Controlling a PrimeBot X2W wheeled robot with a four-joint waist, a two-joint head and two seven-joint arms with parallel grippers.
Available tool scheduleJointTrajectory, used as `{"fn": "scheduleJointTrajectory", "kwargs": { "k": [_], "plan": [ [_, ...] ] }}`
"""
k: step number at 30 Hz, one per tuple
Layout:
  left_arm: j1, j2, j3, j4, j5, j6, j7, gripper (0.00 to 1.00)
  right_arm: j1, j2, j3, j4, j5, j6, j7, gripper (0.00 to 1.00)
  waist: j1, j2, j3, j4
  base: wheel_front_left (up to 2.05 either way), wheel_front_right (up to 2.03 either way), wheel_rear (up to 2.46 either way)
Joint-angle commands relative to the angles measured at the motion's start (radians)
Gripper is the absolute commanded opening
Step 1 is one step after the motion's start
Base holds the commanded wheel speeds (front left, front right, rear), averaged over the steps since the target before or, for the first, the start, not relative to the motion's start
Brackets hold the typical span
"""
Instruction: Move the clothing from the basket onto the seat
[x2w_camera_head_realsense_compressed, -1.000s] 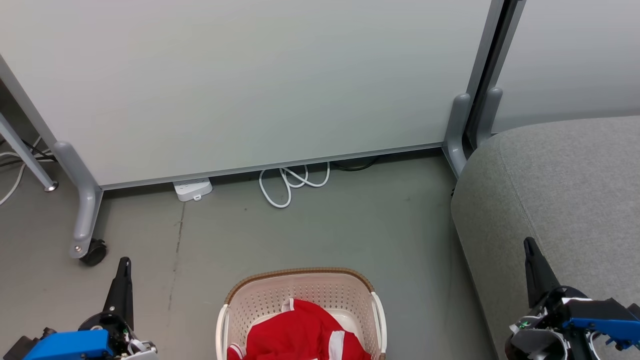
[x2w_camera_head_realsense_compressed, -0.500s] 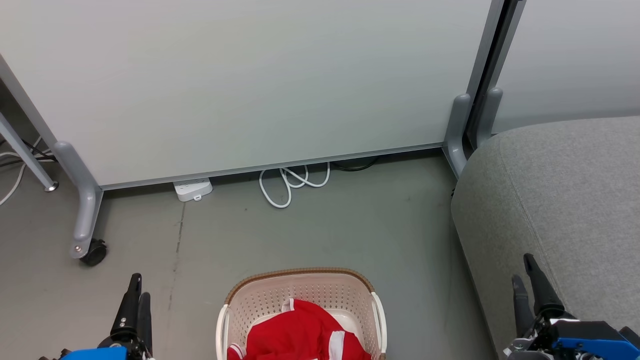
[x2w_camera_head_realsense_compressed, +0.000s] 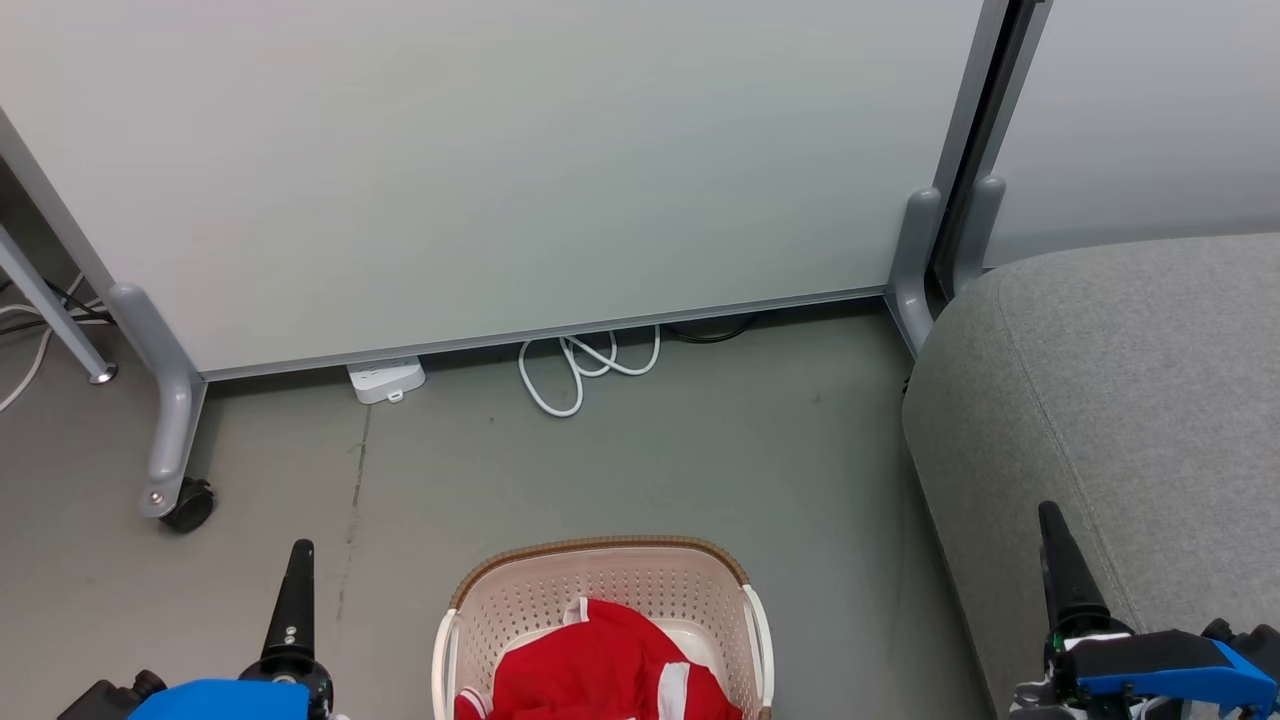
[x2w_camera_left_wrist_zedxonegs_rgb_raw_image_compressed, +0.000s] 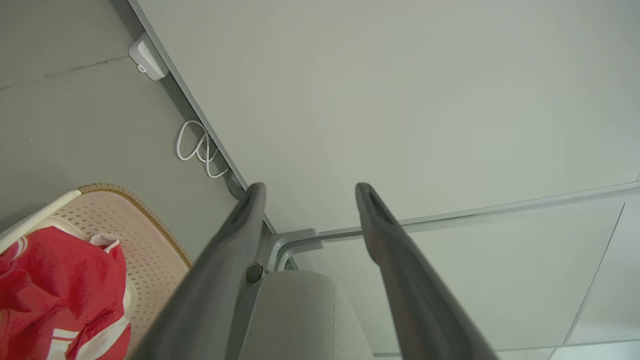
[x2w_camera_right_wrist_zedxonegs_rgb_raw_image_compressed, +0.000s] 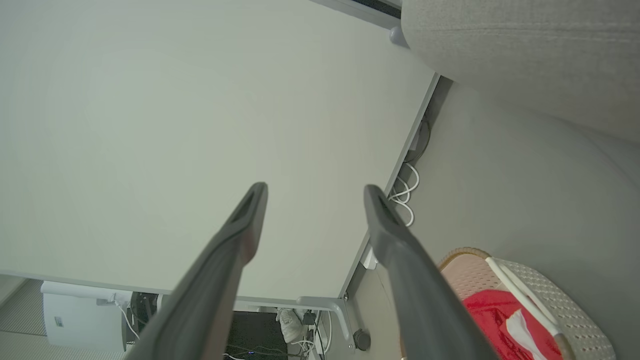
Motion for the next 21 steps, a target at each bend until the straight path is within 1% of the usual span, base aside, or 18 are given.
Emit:
{"fn": "scheduleJointTrajectory", "kwargs": {
  "k": [1,12,21],
  "plan": [
    [-0.025,0.011,-0.006,-0.022,0.046,0.006,-0.012,1.00,-0.023,-0.002,0.003,-0.019,-0.045,0.000,-0.013,1.00,0.0000,0.0000,0.000,0.000,0.00,0.00,0.00],
    [-0.015,0.012,-0.041,-0.056,0.284,0.024,-0.055,1.00,-0.017,-0.003,0.013,-0.037,-0.265,0.000,-0.052,1.00,0.0000,0.0000,-0.003,0.002,0.00,0.00,0.00],
    [-0.013,0.015,-0.072,-0.062,0.463,0.039,-0.087,1.00,-0.009,-0.003,0.021,-0.057,-0.416,0.000,-0.068,1.00,0.0000,0.0000,-0.005,0.002,0.00,0.00,0.00]
  ]
}}
